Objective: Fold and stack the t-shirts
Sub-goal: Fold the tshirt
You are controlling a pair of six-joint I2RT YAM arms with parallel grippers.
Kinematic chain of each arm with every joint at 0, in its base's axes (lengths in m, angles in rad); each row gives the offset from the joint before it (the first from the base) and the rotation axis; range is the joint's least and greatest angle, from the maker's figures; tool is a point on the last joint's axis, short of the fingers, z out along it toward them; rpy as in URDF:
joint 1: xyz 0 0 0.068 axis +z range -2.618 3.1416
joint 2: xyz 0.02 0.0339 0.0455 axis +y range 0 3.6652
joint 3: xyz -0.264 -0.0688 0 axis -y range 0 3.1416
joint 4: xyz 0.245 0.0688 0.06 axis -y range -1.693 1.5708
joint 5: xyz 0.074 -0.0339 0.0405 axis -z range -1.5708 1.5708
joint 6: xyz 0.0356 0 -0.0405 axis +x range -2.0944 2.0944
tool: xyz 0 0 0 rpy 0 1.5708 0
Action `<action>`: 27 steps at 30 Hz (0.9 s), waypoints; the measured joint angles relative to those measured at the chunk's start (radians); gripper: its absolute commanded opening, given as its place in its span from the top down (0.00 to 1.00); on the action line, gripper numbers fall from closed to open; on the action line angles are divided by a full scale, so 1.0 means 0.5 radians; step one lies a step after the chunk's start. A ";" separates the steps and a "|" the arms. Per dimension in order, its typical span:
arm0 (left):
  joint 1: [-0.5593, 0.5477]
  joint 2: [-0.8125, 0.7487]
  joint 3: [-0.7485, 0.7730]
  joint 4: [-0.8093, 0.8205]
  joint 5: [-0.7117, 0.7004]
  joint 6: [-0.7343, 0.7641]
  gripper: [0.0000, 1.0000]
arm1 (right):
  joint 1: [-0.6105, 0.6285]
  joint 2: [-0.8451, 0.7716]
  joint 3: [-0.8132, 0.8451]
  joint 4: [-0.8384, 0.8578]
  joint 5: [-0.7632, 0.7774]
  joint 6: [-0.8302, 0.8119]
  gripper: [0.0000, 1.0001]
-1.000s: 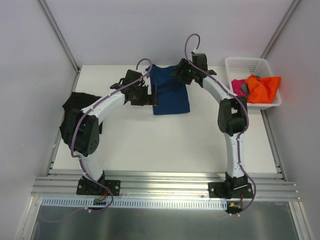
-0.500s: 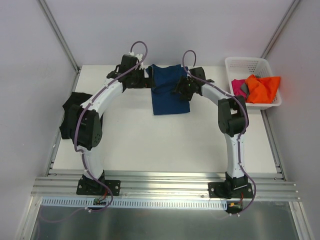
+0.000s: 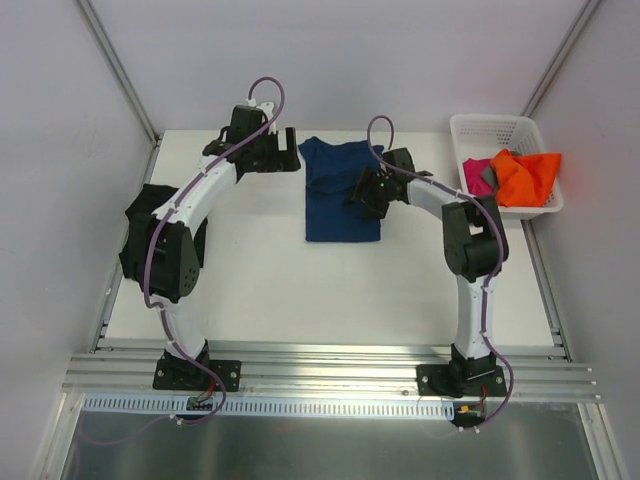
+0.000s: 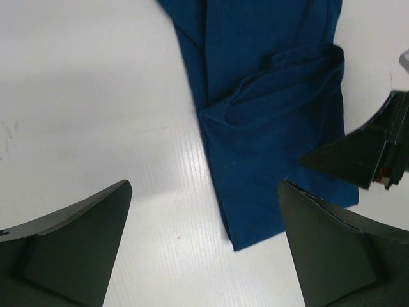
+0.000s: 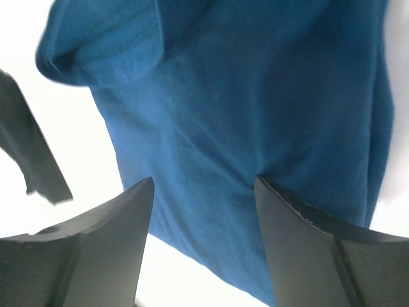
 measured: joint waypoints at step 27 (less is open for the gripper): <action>0.013 -0.387 -0.597 -0.018 0.262 -0.312 0.01 | 0.153 -0.529 -0.249 -0.286 0.026 -0.040 0.30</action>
